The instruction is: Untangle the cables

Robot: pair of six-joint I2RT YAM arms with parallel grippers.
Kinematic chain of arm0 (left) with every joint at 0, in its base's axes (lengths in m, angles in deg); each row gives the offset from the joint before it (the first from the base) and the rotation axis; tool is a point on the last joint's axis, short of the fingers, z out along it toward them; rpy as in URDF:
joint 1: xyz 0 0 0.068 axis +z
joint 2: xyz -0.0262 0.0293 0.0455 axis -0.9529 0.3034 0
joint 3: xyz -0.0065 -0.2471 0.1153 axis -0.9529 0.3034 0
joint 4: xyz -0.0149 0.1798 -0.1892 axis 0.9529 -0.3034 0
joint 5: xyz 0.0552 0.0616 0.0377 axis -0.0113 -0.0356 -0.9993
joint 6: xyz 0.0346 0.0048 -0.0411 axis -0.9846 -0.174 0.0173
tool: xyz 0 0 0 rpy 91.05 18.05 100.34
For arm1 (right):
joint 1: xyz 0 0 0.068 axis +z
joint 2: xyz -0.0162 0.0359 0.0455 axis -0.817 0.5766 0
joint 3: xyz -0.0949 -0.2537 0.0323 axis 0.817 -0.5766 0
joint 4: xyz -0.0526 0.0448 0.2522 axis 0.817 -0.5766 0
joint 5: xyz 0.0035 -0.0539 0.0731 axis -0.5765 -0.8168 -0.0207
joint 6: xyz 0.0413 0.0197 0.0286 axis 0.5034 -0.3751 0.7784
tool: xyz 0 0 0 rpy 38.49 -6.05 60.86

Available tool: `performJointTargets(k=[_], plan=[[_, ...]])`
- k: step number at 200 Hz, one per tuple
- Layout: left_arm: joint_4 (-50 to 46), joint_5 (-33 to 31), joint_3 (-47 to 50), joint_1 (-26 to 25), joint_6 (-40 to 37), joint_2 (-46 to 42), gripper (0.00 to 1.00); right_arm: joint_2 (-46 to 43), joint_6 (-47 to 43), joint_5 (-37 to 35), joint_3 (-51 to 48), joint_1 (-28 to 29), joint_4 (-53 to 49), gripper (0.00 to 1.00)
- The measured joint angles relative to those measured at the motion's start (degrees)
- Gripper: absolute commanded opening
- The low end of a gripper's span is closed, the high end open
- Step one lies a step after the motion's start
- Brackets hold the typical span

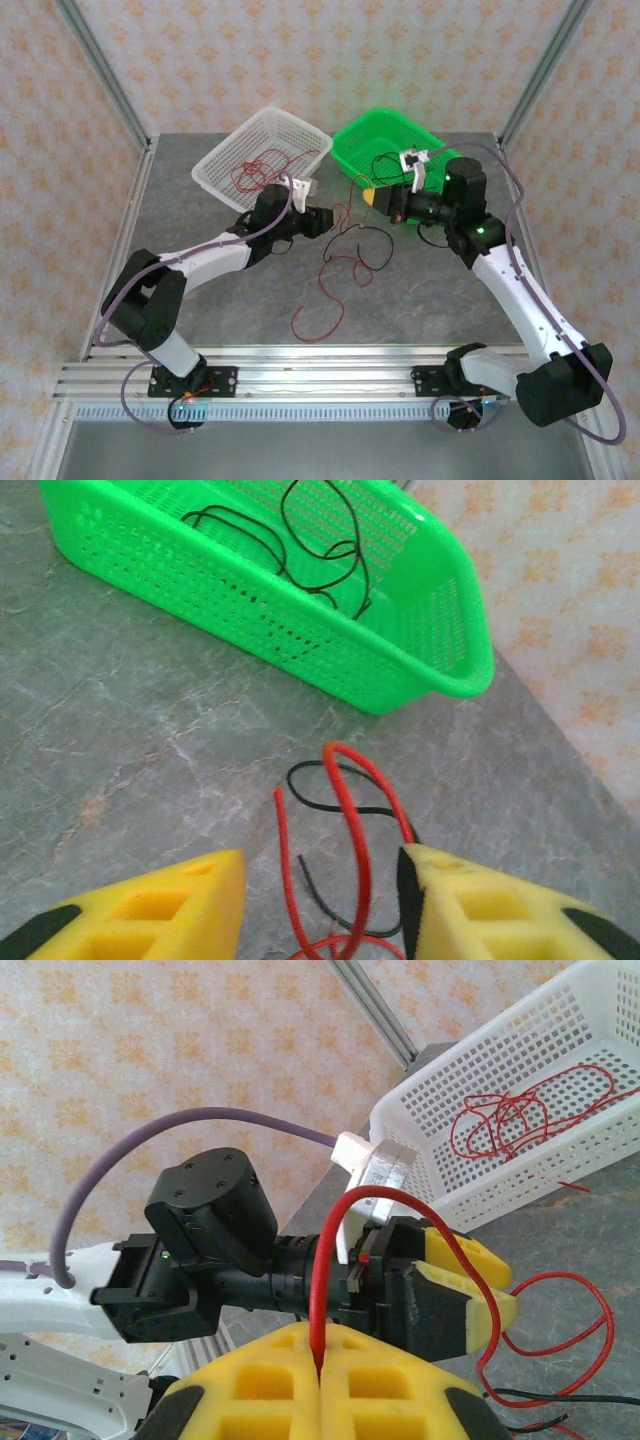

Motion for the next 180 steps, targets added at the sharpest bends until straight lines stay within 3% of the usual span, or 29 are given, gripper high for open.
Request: performJointTargets(k=[24, 71, 97, 180], plan=[[1.2, -0.7, 0.0, 0.0, 0.3, 1.6, 0.35, -0.2, 0.2, 0.0, 0.0, 0.0, 0.0, 0.0], [4.9, -1.8, 0.4, 0.0, 2.3, 3.7, 0.09, -1.5, 0.4, 0.0, 0.0, 0.0, 0.2, 0.0], [6.1, -3.0, 0.7, 0.0, 2.8, 4.9, 0.01, -2.3, 0.4, -0.1, 0.0, 0.0, 0.2, 0.0], [10.3, -5.2, 6.4, 0.0, 4.3, 9.9, 0.0, -4.2, 4.1, -8.7, 5.8, 0.0, 0.2, 0.0]])
